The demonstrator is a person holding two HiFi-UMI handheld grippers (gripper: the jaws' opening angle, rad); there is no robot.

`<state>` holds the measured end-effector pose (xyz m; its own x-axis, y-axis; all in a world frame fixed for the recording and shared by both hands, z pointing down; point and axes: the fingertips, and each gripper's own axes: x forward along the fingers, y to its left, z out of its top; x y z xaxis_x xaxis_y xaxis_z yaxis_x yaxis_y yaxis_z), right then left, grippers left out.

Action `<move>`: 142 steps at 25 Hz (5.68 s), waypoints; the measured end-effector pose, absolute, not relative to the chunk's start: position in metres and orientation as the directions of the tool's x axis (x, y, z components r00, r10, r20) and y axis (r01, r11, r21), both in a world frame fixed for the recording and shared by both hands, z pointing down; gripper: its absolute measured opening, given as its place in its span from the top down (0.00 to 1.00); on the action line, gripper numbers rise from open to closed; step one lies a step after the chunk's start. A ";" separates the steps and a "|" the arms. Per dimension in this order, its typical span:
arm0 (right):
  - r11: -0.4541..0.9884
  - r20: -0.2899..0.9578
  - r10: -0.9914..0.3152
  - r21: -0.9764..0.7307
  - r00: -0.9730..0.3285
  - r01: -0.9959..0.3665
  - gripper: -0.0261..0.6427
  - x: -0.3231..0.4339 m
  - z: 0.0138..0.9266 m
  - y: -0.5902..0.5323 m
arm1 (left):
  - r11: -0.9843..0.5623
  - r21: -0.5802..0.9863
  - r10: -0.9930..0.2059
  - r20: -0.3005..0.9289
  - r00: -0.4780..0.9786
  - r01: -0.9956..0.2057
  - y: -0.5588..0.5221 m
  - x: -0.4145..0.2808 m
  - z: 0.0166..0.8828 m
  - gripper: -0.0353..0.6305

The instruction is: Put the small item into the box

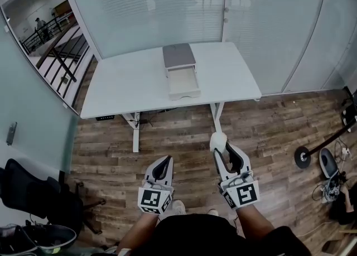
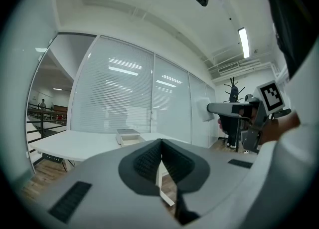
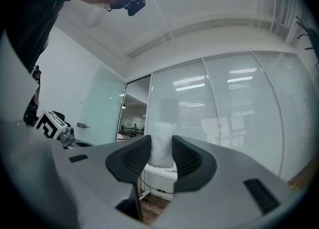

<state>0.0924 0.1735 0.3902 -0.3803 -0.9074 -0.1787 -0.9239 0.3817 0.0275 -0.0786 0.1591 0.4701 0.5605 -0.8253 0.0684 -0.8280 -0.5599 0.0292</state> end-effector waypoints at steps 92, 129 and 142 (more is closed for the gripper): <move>0.479 -0.108 -0.860 0.163 -0.498 -0.863 0.75 0.026 0.417 -0.233 | -0.580 0.085 -0.808 0.067 0.586 -0.810 -0.251 -0.113 0.482 0.93; 0.895 0.773 -0.444 0.362 -0.454 -0.260 0.75 -0.016 0.621 -0.302 | -0.523 0.076 -0.838 0.140 0.528 -0.849 -0.288 -0.123 0.514 0.93; 0.905 0.831 -0.425 0.387 -0.359 -0.176 0.72 -0.014 0.638 -0.300 | -0.452 0.126 -0.857 0.215 0.469 -0.883 -0.288 -0.148 0.530 0.93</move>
